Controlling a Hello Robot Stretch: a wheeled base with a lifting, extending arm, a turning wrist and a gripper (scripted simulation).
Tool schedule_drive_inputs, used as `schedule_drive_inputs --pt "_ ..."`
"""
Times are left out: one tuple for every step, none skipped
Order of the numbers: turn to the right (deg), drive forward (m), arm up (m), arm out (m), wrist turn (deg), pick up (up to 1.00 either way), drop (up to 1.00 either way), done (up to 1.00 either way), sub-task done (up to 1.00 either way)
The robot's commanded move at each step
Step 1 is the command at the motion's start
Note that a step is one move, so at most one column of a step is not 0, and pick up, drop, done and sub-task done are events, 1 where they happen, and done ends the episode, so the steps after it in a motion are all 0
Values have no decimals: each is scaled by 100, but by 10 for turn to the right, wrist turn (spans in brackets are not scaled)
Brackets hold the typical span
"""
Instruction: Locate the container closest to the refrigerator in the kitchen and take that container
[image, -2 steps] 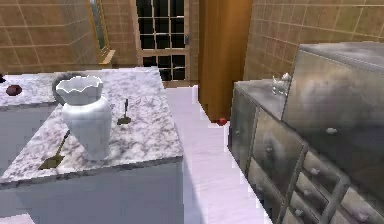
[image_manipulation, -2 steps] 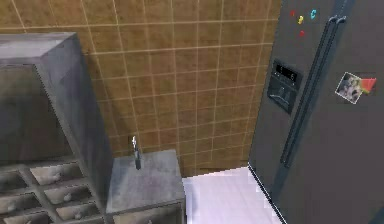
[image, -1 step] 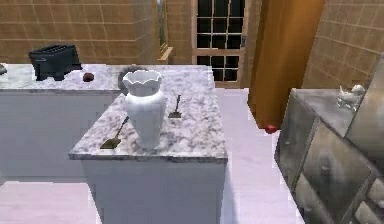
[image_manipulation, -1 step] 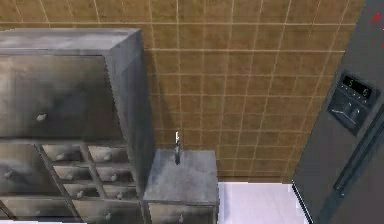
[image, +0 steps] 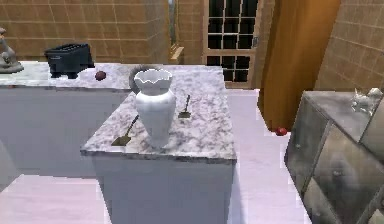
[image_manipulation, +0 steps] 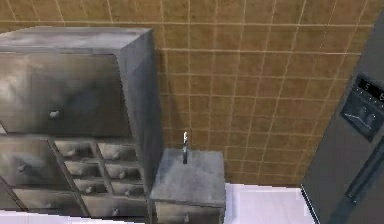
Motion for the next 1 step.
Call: schedule_drive_inputs --pt "450 0 0 0 0 0 0 0 0"
